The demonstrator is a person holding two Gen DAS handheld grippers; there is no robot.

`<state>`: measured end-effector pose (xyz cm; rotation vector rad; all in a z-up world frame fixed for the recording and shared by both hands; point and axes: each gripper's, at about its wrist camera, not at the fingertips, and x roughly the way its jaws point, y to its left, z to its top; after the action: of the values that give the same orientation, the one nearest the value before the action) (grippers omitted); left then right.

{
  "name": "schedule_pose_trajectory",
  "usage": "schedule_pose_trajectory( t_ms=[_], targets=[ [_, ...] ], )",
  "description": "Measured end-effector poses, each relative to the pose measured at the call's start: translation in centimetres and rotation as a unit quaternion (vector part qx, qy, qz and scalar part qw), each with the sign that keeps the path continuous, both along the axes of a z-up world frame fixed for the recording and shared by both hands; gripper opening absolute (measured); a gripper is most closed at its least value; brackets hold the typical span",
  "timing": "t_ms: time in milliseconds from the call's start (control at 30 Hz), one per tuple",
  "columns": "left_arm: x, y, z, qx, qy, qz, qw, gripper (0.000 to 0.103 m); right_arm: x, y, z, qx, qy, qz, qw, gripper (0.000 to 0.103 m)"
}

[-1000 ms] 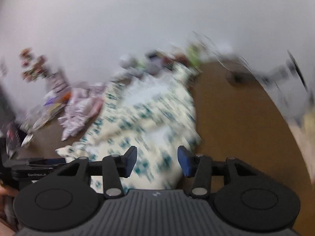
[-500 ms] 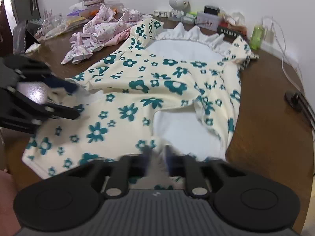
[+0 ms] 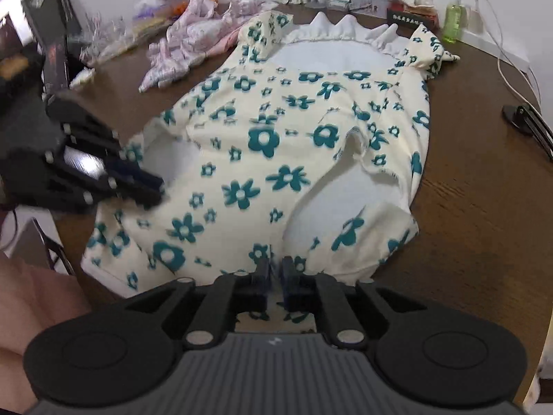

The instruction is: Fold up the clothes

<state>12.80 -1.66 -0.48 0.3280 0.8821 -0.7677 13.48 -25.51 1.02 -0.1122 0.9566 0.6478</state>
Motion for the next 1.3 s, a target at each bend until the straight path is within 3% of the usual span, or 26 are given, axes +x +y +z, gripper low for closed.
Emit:
schedule_pose_trajectory(
  t_ms=[67,133,167,300,333,367,400,500,633,667,700,733,800,867,967,1167,1233,1300],
  targets=[
    [0.4,0.3,0.8,-0.022,0.001,0.007,0.9997,0.016,-0.1,-0.5,1.3,0.017,-0.03,-0.014,0.999,0.042],
    [1.0,0.4,1.6,-0.049,-0.012,0.01,0.9987,0.026,0.3,-0.5,2.0,0.02,-0.06,-0.031,0.998,0.042],
    [1.4,0.2,1.9,-0.058,-0.026,0.016,0.9979,0.032,0.8,-0.4,2.2,0.021,-0.073,-0.041,0.996,0.042],
    [3.3,-2.4,1.8,-0.036,-0.097,0.05,0.9934,0.029,3.9,1.2,1.5,0.016,-0.111,-0.056,0.992,0.039],
    [3.8,-3.1,1.5,-0.021,-0.112,0.052,0.9921,0.027,5.0,2.0,1.1,0.013,-0.113,-0.055,0.992,0.033],
    [4.2,-3.8,1.0,-0.006,-0.116,0.048,0.9921,0.019,5.8,2.7,0.4,0.007,-0.107,-0.051,0.993,0.024],
    [4.7,-4.1,0.4,0.006,-0.108,0.043,0.9932,0.011,6.5,3.4,-0.2,0.002,-0.1,-0.046,0.994,0.022],
    [5.1,-4.5,-1.0,0.037,-0.098,0.027,0.9941,0.01,7.9,5.0,-2.4,-0.026,-0.081,-0.034,0.996,0.018],
    [4.3,-3.8,-1.3,0.05,-0.1,0.021,0.9935,0.012,5.9,5.3,-2.6,-0.039,-0.095,-0.025,0.994,0.02],
    [4.0,-3.4,-1.0,0.04,-0.103,0.026,0.9935,0.016,5.3,5.0,-2.2,-0.032,-0.097,-0.028,0.994,0.021],
    [3.6,-2.8,-0.5,0.023,-0.108,0.031,0.9934,0.026,4.6,4.6,-1.8,-0.024,-0.1,-0.031,0.994,0.021],
    [3.3,-2.2,0.0,0.004,-0.113,0.036,0.9929,0.033,4.0,4.2,-1.4,-0.016,-0.103,-0.035,0.994,0.025],
    [2.2,-1.1,1.1,-0.035,-0.125,0.056,0.99,0.067,2.0,3.0,0.0,0.019,-0.118,-0.045,0.992,0.044],
    [1.3,0.1,1.7,-0.056,-0.131,0.075,0.987,0.08,-0.2,2.2,1.0,0.032,-0.136,-0.052,0.989,0.073],
    [0.0,1.7,1.8,-0.076,-0.124,0.093,0.9849,0.082,-3.1,1.6,1.5,0.028,-0.153,-0.063,0.986,0.089],
    [-3.1,4.8,1.2,-0.129,-0.106,0.148,0.9748,0.082,-7.4,0.5,0.0,0.031,-0.143,-0.113,0.983,0.095],
    [-4.5,5.8,1.2,-0.151,-0.099,0.172,0.9685,0.087,-8.8,0.3,-0.1,0.042,-0.144,-0.129,0.98,0.102],
    [-6.0,6.5,1.2,-0.166,-0.094,0.191,0.9629,0.096,-9.9,0.7,-0.1,0.049,-0.149,-0.131,0.979,0.102]
  ],
)
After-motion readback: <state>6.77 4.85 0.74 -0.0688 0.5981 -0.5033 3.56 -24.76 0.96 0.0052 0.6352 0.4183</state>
